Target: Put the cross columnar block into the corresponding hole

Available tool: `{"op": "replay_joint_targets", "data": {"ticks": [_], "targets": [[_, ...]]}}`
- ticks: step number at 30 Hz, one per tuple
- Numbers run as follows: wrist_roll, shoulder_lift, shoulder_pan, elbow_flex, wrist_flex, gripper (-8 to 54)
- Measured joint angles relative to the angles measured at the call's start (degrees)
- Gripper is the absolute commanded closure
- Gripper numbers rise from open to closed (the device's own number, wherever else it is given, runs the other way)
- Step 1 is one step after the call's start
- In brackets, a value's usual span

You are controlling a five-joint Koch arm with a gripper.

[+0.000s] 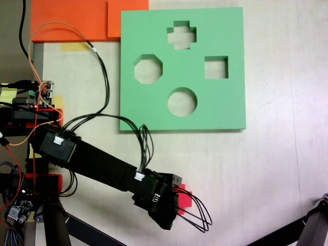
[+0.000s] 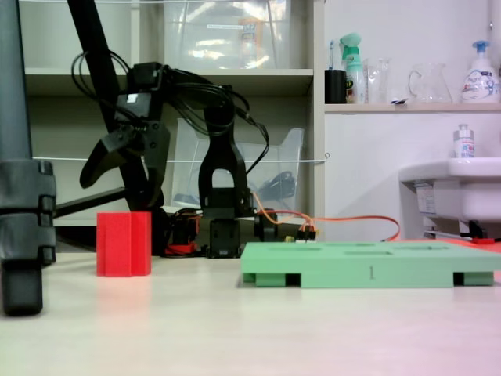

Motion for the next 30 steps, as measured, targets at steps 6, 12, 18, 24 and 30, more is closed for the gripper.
{"op": "replay_joint_targets", "data": {"ticks": [6, 12, 18, 24, 30], "targets": [[1.6, -2.5, -1.3, -0.5, 0.0, -6.7], [2.3, -4.4, -2.3, -2.1, 0.0, -6.7], [3.0, -3.7, -3.0, -2.5, 0.0, -6.7], [4.8, -1.3, -3.3, -2.2, 1.5, -6.6], [9.5, -0.8, -3.4, -1.0, 1.7, -6.6]]}}
